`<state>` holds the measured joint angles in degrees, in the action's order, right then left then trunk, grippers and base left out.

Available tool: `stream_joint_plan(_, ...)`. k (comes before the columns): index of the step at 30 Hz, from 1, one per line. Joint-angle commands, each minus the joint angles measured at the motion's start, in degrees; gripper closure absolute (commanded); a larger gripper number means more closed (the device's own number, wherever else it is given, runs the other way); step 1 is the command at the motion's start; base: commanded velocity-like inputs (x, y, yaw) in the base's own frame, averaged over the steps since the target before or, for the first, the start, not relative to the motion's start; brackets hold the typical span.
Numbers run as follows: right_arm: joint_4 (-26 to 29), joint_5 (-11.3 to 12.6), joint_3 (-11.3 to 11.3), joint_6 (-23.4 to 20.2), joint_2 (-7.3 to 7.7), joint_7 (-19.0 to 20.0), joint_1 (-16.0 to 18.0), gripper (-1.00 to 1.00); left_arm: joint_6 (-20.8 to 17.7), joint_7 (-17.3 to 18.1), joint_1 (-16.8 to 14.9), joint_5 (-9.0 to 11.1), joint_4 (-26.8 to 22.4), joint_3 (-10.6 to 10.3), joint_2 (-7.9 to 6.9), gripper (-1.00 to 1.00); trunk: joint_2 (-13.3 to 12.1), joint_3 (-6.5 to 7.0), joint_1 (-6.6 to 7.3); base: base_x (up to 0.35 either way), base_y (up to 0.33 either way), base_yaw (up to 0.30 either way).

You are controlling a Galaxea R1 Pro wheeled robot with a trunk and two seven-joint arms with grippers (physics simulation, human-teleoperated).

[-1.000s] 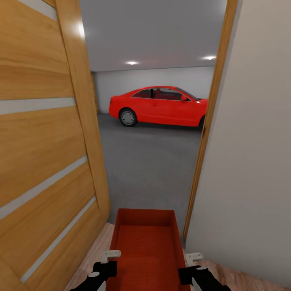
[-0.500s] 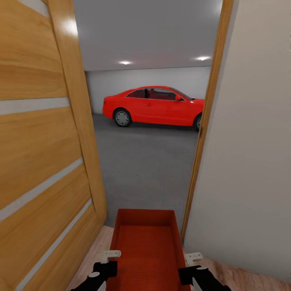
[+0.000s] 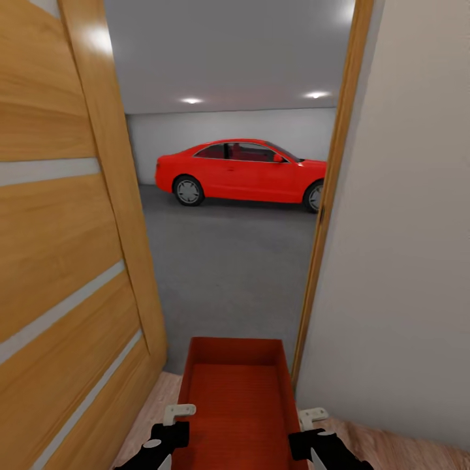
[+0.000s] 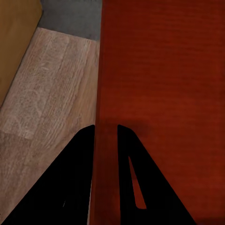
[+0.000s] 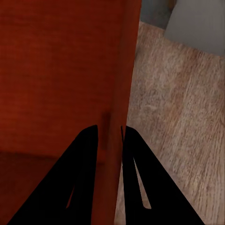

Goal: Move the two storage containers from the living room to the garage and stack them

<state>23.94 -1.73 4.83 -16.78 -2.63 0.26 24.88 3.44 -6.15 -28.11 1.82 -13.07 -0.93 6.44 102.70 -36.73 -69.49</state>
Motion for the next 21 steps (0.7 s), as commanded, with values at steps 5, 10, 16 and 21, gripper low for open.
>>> stream_joint_plan(5, 0.0, 1.1, 1.3, -0.3, 0.34, 3.5, 0.0, 1.0, 0.1, 2.5, -0.1, 0.1, -0.1, -1.5, -1.69, 1.0, 0.0, -0.05, 0.0, 0.039, 0.107, -0.098)
stream_joint_plan(10, 0.0, 1.1, 1.3, -0.3, 0.34, 3.5, 0.0, 1.0, 0.2, 2.5, -0.1, 0.1, -0.1, -1.5, -1.69, 1.0, 0.0, -0.05, 0.0, 0.008, 0.115, -0.02)
stream_joint_plan(16, 0.0, 1.1, 1.3, -0.3, 0.34, 3.5, 0.0, 1.0, 0.1, 2.5, -0.1, 0.1, -0.1, -1.5, -1.69, 1.0, 0.0, -0.05, 0.0, 0.001, 0.059, -0.025)
stream_joint_plan(21, 0.0, 1.1, 1.2, -0.3, 0.34, 3.5, 0.0, 1.0, 0.2, 2.5, -0.1, 0.1, -0.1, -1.5, -1.69, 1.0, 0.0, -0.05, 0.0, 0.0, 0.107, -0.038)
